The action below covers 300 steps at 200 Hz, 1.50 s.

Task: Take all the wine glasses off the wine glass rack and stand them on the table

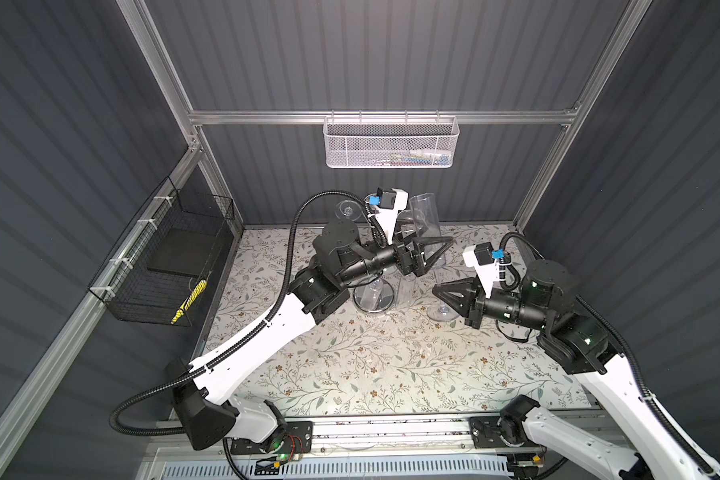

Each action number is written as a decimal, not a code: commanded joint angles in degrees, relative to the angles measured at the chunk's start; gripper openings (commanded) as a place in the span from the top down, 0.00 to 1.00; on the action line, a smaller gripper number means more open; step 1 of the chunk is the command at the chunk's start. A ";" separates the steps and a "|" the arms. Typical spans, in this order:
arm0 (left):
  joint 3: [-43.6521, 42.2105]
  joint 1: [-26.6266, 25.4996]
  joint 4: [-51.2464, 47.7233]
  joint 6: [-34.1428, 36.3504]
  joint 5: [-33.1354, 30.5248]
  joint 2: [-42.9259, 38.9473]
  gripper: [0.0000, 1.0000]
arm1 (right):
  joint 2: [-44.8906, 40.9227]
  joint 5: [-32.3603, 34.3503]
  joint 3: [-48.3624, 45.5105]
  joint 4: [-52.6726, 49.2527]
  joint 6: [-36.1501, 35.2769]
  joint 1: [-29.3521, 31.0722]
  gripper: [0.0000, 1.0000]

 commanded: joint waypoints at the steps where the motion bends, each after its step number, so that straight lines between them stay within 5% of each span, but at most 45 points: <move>1: -0.47 0.83 5.28 -3.75 1.88 -0.46 0.13 | -0.94 -1.29 -0.76 3.08 -3.64 0.94 1.00; 66: 0.31 1.05 3.70 -5.44 6.40 0.80 0.44 | -1.93 1.06 -2.05 1.59 -11.19 1.23 1.00; 198: -2.01 1.07 4.24 -3.56 4.83 -1.20 0.67 | -1.00 1.31 -3.30 3.77 -9.92 1.23 1.00; 211: -2.23 1.11 4.34 -3.49 4.33 -1.82 0.67 | -1.42 2.71 -3.44 4.05 -8.79 1.30 0.48; 225: -2.65 1.07 4.12 -3.25 3.73 -3.01 0.67 | -2.54 4.39 -3.67 4.81 -8.13 1.25 0.03; 300: -3.73 1.09 -11.48 4.18 -5.85 -16.10 0.66 | -11.70 18.47 -4.13 9.29 -6.53 1.21 0.01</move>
